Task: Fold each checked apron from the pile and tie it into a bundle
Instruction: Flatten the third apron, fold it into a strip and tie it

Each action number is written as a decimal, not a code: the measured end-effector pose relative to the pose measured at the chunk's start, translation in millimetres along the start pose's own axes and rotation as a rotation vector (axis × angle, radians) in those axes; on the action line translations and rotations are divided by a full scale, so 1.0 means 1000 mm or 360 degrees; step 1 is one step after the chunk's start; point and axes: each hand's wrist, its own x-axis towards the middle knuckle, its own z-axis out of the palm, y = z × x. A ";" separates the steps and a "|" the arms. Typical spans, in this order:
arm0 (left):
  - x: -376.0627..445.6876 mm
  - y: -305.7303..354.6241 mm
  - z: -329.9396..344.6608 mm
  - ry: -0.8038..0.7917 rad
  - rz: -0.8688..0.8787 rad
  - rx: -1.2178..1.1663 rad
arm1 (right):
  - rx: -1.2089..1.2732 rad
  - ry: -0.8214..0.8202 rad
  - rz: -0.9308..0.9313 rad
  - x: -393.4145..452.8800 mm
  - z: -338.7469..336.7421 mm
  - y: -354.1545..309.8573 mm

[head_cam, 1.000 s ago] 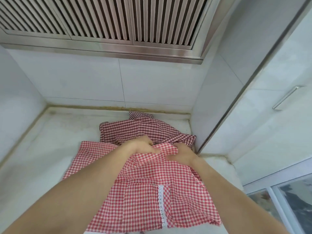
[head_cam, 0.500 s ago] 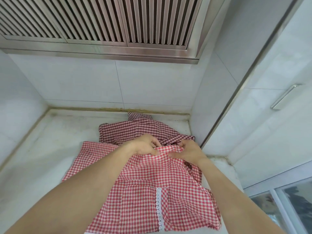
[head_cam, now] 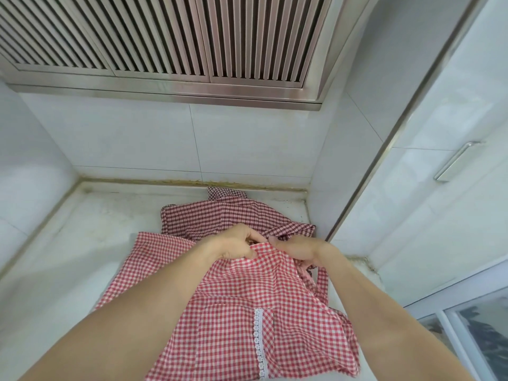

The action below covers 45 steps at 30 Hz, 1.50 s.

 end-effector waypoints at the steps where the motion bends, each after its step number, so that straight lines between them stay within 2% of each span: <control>1: 0.000 -0.001 0.002 0.0009 0.0012 -0.0037 | 0.0180 0.0010 -0.0013 0.001 0.005 0.001; 5: -0.003 -0.006 0.012 0.0050 0.0014 -0.0134 | 0.0705 0.0091 -0.0184 -0.003 0.013 0.000; 9: -0.007 -0.009 0.018 0.0079 0.0071 -0.0145 | 0.0820 -0.0063 -0.0255 -0.011 0.009 0.003; 11: -0.008 -0.009 0.019 0.0095 0.0097 -0.0142 | 0.0718 -0.0067 -0.0254 -0.014 0.007 0.006; 16: -0.009 -0.019 0.025 0.0205 0.0109 -0.0134 | 0.0119 0.0191 -0.0348 -0.018 0.002 0.024; 21: -0.003 -0.024 0.038 0.0303 0.0164 -0.0084 | 0.0116 0.0590 -0.0477 -0.022 -0.010 0.035; 26: 0.000 -0.026 0.043 0.0313 0.0167 -0.0040 | -0.0172 0.0498 -0.0450 -0.035 -0.032 0.025; 28: 0.000 -0.026 0.041 0.0326 0.0168 -0.0041 | -0.0163 0.0469 -0.0410 -0.041 -0.041 0.022; 32: -0.005 -0.025 0.039 0.0341 0.0196 -0.0056 | -0.0193 0.0461 -0.0546 -0.043 -0.037 0.025; 37: -0.014 -0.023 0.048 0.0393 0.0232 -0.0108 | -0.0243 0.0856 -0.0709 -0.031 -0.012 0.030; 40: -0.016 -0.023 0.052 0.0425 0.0264 -0.0123 | -0.0200 0.1003 -0.0793 -0.032 -0.002 0.025; 45: -0.020 -0.018 0.052 0.0540 0.0294 -0.0228 | -0.0211 0.1315 -0.0680 -0.032 -0.014 0.003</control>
